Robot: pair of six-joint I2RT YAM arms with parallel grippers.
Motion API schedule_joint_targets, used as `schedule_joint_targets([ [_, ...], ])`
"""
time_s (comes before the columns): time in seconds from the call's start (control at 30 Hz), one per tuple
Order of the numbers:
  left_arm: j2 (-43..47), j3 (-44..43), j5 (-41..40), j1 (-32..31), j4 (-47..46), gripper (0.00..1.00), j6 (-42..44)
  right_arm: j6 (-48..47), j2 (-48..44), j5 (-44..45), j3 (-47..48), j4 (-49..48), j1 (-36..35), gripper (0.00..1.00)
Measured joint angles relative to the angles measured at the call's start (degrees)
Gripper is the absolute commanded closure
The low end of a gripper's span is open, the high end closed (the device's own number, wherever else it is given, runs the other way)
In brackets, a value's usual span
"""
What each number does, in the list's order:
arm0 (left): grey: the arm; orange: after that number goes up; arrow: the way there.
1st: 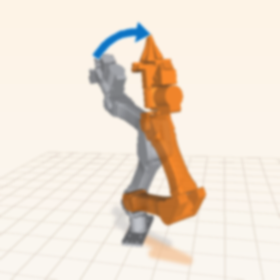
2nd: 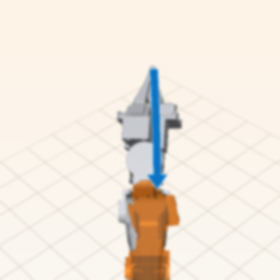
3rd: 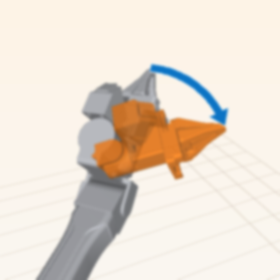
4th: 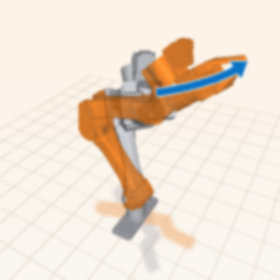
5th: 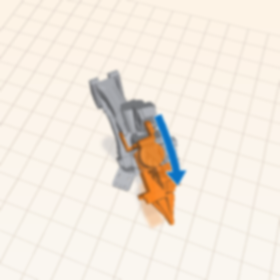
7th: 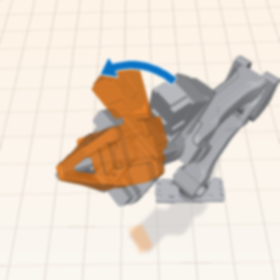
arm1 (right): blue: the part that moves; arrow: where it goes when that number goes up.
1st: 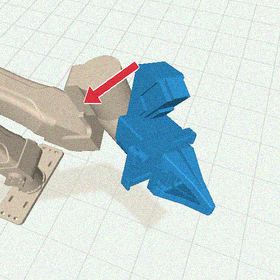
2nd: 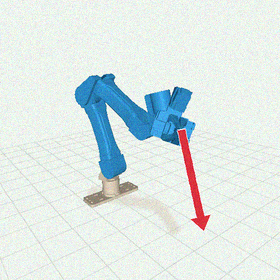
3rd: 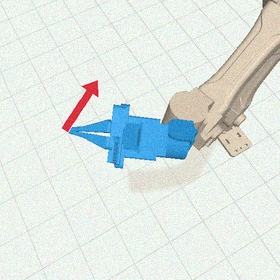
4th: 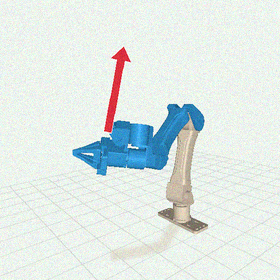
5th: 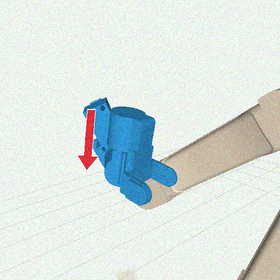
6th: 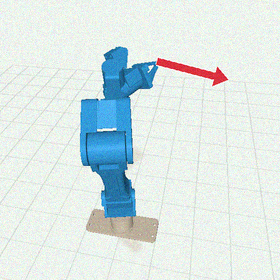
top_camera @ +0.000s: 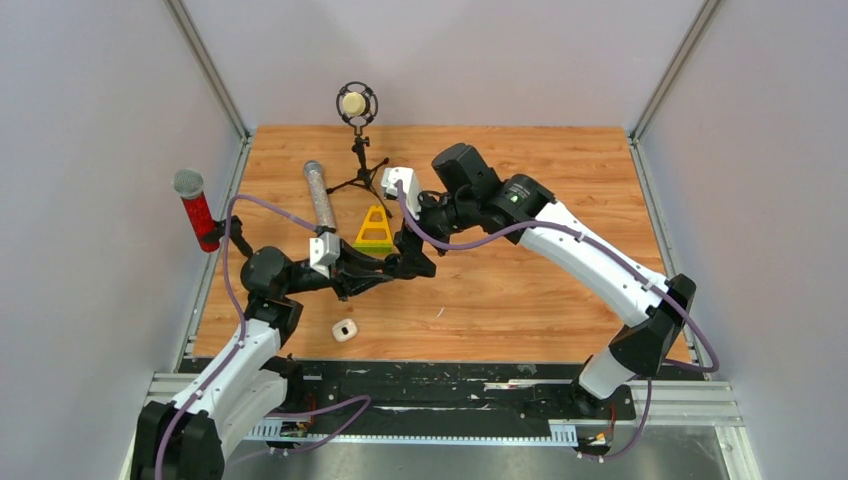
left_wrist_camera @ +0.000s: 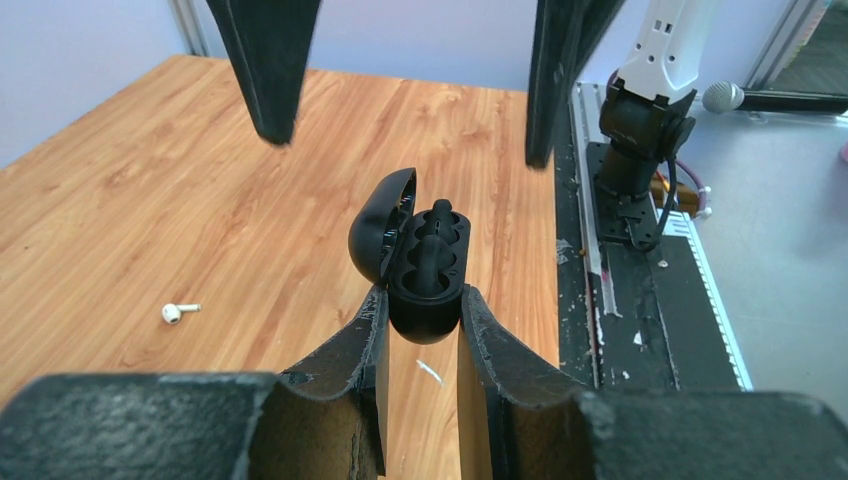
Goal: Insert the wireless bluetooth earbuds into the charging case
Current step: Close the charging case at the center of the board.
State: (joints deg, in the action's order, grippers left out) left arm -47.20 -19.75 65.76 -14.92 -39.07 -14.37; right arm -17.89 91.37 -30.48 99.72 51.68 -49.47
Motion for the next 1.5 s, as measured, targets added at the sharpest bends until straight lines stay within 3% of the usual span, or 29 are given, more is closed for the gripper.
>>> schedule_joint_targets([
  [0.47,0.11,-0.52,-3.28,-0.07,2.82,1.00,0.35,0.94,0.26,-8.72,-5.62,-2.19,-1.44,0.14],
  [0.73,0.11,-0.57,-3.39,-0.31,3.52,1.00,0.22,1.03,0.24,-9.03,-6.05,-2.71,-1.68,0.13],
  [0.93,0.15,-0.57,-5.16,-0.33,3.87,1.00,0.17,1.07,-1.53,-5.35,-6.14,-2.73,-1.95,0.11],
  [1.13,0.28,-0.59,-7.37,-0.31,4.74,1.00,-1.75,2.10,-9.14,2.03,-10.51,-5.66,-1.42,0.09],
  [1.3,1.09,-0.79,-7.02,-0.31,4.70,1.00,-2.01,3.50,-8.68,3.93,-12.35,-7.89,-0.66,0.10],
  [1.43,1.44,-1.70,-5.18,-0.33,4.04,1.00,-2.23,3.67,-5.42,3.80,-13.46,-8.68,-0.50,0.13],
  [1.5,1.66,-1.95,-4.35,-0.33,3.61,1.00,-2.25,3.45,-4.17,3.08,-13.55,-8.76,-0.50,0.19],
])
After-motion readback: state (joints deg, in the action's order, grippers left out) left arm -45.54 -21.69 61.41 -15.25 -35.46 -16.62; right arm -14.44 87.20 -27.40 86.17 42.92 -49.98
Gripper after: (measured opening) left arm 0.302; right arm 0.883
